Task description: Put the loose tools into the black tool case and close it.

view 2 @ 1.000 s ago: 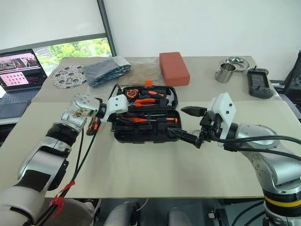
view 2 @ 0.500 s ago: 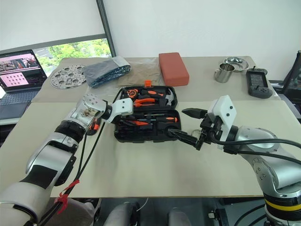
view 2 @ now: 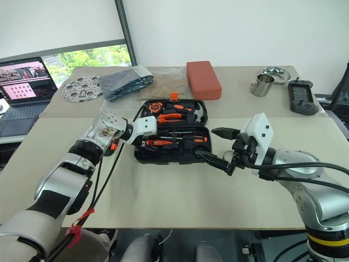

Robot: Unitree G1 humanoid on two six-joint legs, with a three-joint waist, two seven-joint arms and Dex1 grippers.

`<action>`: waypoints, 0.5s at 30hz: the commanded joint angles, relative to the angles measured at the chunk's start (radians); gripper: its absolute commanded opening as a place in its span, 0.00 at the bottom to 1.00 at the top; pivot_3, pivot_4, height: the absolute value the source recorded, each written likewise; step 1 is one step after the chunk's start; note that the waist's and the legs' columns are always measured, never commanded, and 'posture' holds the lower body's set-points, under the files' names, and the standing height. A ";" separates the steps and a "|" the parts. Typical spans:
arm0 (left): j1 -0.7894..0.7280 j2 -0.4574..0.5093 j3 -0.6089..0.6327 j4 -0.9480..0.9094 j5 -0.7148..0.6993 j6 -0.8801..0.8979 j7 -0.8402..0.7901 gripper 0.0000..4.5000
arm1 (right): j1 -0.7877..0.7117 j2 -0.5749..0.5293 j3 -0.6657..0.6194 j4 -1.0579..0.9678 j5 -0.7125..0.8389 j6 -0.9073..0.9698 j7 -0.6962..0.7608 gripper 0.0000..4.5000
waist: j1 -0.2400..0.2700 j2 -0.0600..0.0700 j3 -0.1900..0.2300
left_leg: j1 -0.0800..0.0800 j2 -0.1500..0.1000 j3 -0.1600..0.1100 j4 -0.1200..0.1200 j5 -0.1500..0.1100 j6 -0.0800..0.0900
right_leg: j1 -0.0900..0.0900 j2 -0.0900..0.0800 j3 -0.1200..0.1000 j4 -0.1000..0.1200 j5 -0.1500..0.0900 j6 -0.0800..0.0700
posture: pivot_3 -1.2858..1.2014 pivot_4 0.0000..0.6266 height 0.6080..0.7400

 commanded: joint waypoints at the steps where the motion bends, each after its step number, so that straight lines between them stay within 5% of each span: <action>1: -0.040 0.036 0.055 -0.071 -0.029 0.000 0.005 1.00 | -0.025 -0.006 -0.011 -0.029 0.009 -0.012 -0.005 1.00 | -0.001 0.000 0.000 | 0.000 0.000 0.000 0.000 0.000 0.000 | 0.000 0.000 0.000 0.000 0.000 0.000 | 0.52 0.24 1.00; 12: -0.035 0.131 0.206 -0.339 -0.149 0.215 0.010 1.00 | -0.035 0.000 0.000 -0.033 0.014 -0.006 -0.011 1.00 | -0.006 0.001 0.000 | 0.001 0.001 0.000 0.000 0.001 -0.001 | 0.000 0.001 0.000 0.002 0.000 0.000 | 0.52 0.24 1.00; 15: 0.069 0.094 0.267 -0.446 -0.179 0.287 0.149 0.82 | -0.020 0.006 -0.004 -0.047 0.019 -0.004 -0.023 1.00 | -0.006 0.001 -0.001 | 0.003 0.000 0.000 0.000 0.000 -0.001 | 0.000 0.001 0.001 0.006 0.000 0.000 | 0.52 0.24 1.00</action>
